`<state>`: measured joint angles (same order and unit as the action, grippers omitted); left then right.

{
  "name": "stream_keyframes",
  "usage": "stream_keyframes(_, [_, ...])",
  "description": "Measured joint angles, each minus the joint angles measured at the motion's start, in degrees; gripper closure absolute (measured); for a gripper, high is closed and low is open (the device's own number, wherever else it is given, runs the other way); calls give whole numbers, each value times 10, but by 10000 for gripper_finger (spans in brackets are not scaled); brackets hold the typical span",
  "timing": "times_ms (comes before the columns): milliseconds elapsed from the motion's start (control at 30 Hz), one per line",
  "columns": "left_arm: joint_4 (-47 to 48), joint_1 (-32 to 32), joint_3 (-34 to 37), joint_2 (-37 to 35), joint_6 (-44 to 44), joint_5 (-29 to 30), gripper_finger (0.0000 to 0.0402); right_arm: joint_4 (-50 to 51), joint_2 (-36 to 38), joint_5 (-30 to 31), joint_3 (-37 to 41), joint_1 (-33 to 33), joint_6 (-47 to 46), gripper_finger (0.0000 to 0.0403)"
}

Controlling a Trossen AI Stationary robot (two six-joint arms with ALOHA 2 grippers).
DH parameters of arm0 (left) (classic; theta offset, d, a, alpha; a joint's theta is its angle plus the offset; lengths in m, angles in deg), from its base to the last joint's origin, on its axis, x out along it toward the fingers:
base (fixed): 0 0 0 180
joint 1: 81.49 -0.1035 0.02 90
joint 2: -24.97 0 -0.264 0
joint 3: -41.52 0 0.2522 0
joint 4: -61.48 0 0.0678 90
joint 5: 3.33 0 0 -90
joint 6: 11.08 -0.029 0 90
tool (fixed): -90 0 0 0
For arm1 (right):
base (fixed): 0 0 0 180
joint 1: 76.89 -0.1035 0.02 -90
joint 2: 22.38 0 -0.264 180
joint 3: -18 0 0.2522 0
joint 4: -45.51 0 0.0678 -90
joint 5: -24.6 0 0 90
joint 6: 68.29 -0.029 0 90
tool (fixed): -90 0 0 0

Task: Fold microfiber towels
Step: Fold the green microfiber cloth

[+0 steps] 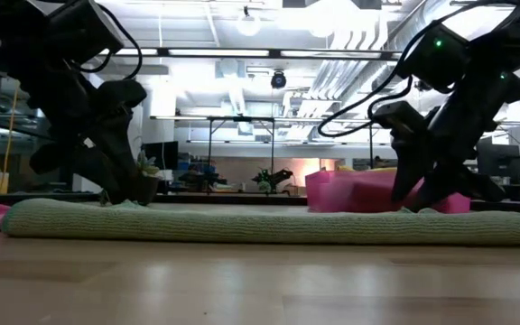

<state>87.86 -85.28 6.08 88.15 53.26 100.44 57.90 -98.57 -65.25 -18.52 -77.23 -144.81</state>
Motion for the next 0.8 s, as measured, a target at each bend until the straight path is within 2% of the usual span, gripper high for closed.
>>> stream_keyframes(333, [5,0,0,0,-19,3,204,-2,-12,-2,0,0,-11,396])
stream_keyframes(533, [21,0,0,-12,-50,3,204,-2,15,-3,0,0,-7,401])
stream_keyframes(700, [23,0,0,-18,-65,9,204,3,47,43,0,3,-9,402])
stream_keyframes(800, [24,0,0,-18,-72,13,204,39,46,43,0,15,-20,402])
